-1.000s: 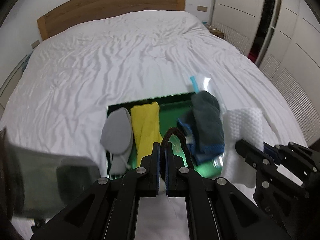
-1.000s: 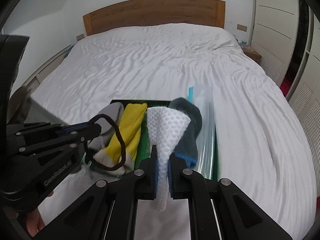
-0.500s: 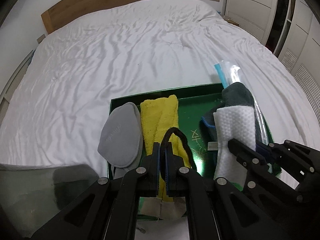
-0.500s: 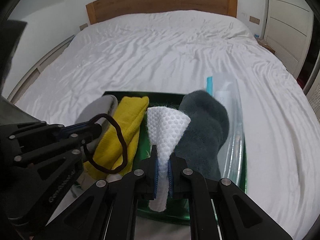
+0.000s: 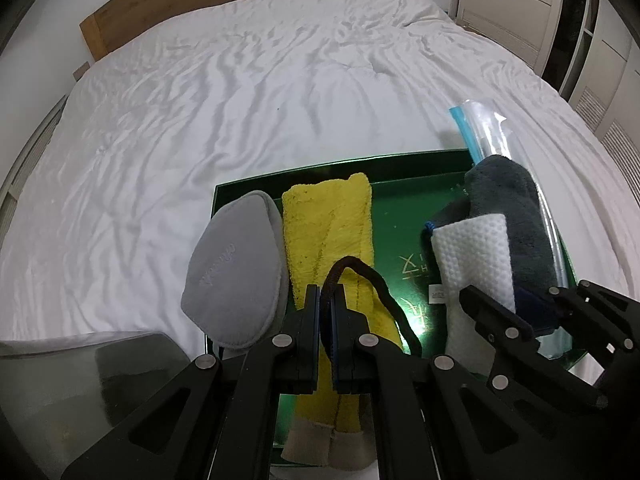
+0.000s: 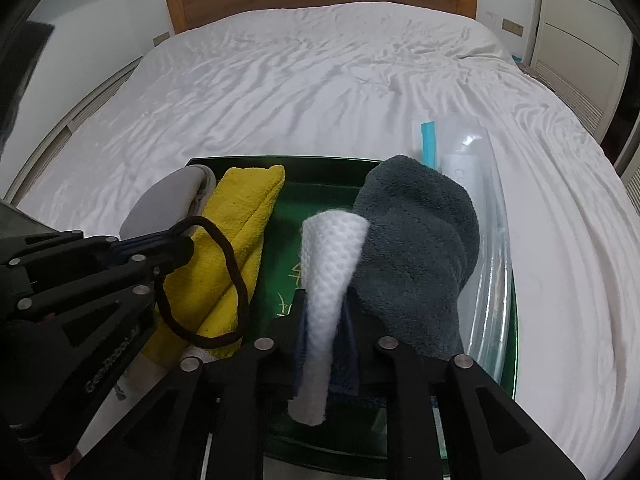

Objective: Organize soft objects
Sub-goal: 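Lower the hair tie and mesh cloth into the green tray, then open the left tool on the yellow towel while the right tool releases the mesh cloth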

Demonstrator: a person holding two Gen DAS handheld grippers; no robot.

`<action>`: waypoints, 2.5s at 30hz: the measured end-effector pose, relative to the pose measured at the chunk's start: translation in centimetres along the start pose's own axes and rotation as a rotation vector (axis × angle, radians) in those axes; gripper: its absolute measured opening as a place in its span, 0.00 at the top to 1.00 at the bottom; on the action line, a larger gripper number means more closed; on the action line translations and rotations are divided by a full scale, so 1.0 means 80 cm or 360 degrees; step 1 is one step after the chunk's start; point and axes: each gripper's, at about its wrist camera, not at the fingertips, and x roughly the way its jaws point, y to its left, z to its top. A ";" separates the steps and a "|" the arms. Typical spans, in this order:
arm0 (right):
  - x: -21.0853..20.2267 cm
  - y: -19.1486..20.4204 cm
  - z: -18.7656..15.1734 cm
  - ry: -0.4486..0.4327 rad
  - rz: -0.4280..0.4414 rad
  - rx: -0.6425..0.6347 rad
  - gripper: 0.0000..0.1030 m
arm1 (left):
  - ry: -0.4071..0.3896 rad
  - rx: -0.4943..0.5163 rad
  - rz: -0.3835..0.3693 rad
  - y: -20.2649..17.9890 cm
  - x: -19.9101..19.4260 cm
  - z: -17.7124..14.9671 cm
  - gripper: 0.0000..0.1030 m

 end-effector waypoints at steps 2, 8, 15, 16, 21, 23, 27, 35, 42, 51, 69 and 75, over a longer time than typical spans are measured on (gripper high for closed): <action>0.004 0.001 0.001 0.0005 -0.0005 -0.0008 0.82 | 0.0007 0.0004 0.0003 0.000 0.004 -0.001 0.97; 0.012 -0.002 0.002 0.0011 -0.0026 0.0005 0.82 | 0.0034 -0.0004 0.0017 0.005 0.017 -0.001 0.97; 0.021 -0.002 0.003 0.0019 -0.0037 0.0007 0.82 | 0.0057 -0.0002 0.0025 0.006 0.029 -0.004 0.97; 0.022 -0.002 0.003 0.0021 -0.0037 0.0006 0.82 | 0.0061 0.0001 0.0028 0.006 0.031 -0.005 0.97; 0.029 -0.003 0.005 0.0033 -0.0046 0.0003 0.82 | 0.0080 0.0012 0.0046 0.004 0.040 -0.008 0.97; 0.031 -0.005 0.005 0.0034 -0.0043 0.0014 0.82 | 0.0086 0.0010 0.0051 0.004 0.041 -0.007 0.96; 0.031 -0.007 0.008 0.0042 -0.0028 0.0037 0.78 | 0.0087 0.0015 0.0063 0.004 0.041 -0.006 0.92; 0.022 -0.002 0.007 0.0045 -0.0027 0.0025 0.51 | 0.0063 0.0007 0.0073 0.012 0.031 -0.007 0.80; 0.001 -0.003 0.006 0.0006 -0.0018 0.0034 0.45 | -0.0001 0.0008 0.0069 0.013 0.009 -0.004 0.76; -0.034 -0.003 0.007 -0.0069 -0.0037 0.0038 0.44 | -0.0065 -0.0010 0.0044 0.011 -0.017 0.001 0.75; -0.088 0.012 0.006 -0.0138 -0.0137 0.0027 0.44 | -0.0131 -0.0033 0.0001 0.009 -0.060 -0.002 0.72; -0.103 0.012 0.005 -0.0144 -0.0203 0.0025 0.44 | -0.0152 -0.0020 -0.0020 0.006 -0.075 -0.007 0.70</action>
